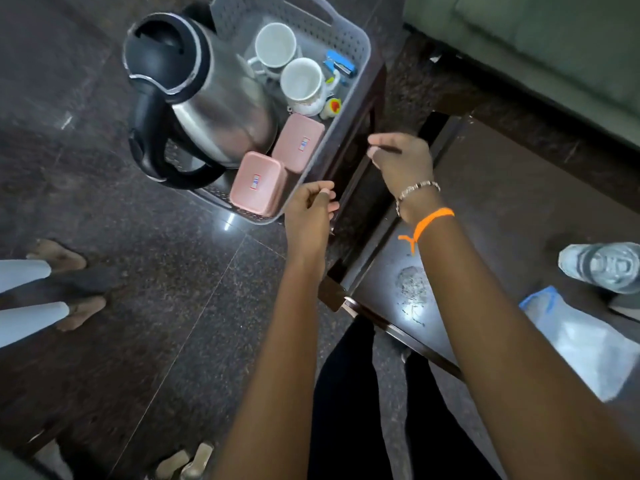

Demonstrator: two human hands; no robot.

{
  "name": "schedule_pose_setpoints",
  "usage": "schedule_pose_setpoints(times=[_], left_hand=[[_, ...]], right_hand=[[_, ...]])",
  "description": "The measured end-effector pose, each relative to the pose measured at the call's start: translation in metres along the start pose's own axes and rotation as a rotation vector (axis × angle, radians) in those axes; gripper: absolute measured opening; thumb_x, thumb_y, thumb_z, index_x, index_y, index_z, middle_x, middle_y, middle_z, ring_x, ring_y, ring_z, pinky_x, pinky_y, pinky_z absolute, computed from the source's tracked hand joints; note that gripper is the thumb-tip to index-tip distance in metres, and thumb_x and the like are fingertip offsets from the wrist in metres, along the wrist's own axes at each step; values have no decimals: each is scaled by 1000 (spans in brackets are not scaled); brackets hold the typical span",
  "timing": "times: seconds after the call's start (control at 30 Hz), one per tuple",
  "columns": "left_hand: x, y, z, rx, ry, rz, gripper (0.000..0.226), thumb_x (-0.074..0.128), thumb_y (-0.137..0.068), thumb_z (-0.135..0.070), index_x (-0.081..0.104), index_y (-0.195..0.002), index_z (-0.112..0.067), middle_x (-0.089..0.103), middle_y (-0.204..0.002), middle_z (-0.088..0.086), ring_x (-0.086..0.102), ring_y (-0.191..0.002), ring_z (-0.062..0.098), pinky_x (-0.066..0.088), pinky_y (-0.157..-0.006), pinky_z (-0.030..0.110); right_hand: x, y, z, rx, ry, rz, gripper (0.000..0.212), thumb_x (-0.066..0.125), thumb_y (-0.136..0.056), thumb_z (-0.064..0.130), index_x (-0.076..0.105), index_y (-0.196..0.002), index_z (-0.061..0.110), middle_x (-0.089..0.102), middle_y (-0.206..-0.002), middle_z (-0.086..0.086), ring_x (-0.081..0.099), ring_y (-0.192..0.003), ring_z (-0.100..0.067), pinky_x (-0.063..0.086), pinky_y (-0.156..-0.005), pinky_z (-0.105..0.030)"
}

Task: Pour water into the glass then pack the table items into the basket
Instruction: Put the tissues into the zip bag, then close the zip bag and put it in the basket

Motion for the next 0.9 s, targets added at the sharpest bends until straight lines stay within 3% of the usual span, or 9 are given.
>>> schedule_pose_setpoints(times=[0.1,0.2,0.23,0.37,0.47,0.7,0.77,0.83,0.9], left_hand=[[24,22,20,-7,-33,61,22,45,-94,-3,61,-89,-18,61,-82,-2,59,-69,5,48,-63,11],[51,46,48,-42,-98,138,26,45,-93,-1,61,-83,-19,59,-78,-2,56,-64,5,47,-56,8],[60,55,57,-54,-129,167,28,45,-93,-2,60,-80,-22,59,-77,-2,56,-64,5,46,-57,9],[102,101,100,-88,-276,310,30,44,-95,-3,58,-78,-23,56,-77,-2,55,-65,6,46,-61,9],[133,137,129,-114,-363,425,28,45,-95,-6,60,-78,-23,57,-78,-3,56,-67,7,46,-71,17],[188,195,178,-167,-525,590,23,46,-96,-11,61,-83,-24,60,-81,-6,59,-72,6,45,-76,19],[195,206,191,-175,-562,604,23,46,-95,-13,61,-82,-24,61,-80,-9,60,-72,4,45,-75,18],[197,214,201,-176,-589,602,24,46,-95,-14,61,-81,-26,62,-80,-11,61,-71,2,45,-76,17],[195,218,209,-203,-598,594,22,45,-95,-13,62,-85,-23,63,-84,-7,61,-73,3,46,-78,19]], right_hand=[[-48,34,-55,99,4,-40,22,58,-81,1,70,-98,7,71,-102,-17,59,-82,-15,51,-91,-34],[-99,67,-116,196,121,-83,23,56,-83,-2,66,-104,2,68,-109,-19,60,-87,-22,43,-74,-12],[-117,75,-137,229,174,-101,25,54,-84,-2,65,-105,1,67,-112,-18,62,-93,-26,40,-70,-12],[-195,101,-217,338,319,-179,34,38,-85,-9,63,-108,-4,64,-119,-20,57,-114,-32,37,-96,-27],[-243,112,-263,419,427,-208,37,38,-84,-9,59,-114,-2,60,-124,-20,52,-120,-34,34,-102,-34],[-292,107,-325,297,753,49,68,44,-82,-6,22,-144,11,23,-152,-14,18,-142,-31,23,-116,-45],[-298,107,-339,289,847,84,71,46,-84,-2,16,-145,16,23,-153,-10,13,-144,-33,20,-115,-49],[-302,108,-348,303,939,52,67,53,-82,2,24,-141,14,38,-143,-15,22,-138,-37,20,-114,-50],[-306,107,-353,366,980,46,48,55,-81,6,45,-128,12,52,-130,-15,30,-132,-37,23,-112,-47]])
Point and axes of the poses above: each hand's wrist, its own y-axis away from the middle knuckle, its own x-axis out of the palm, z = x × y, the point moved 4 cm from there along -y, towards the middle knuckle
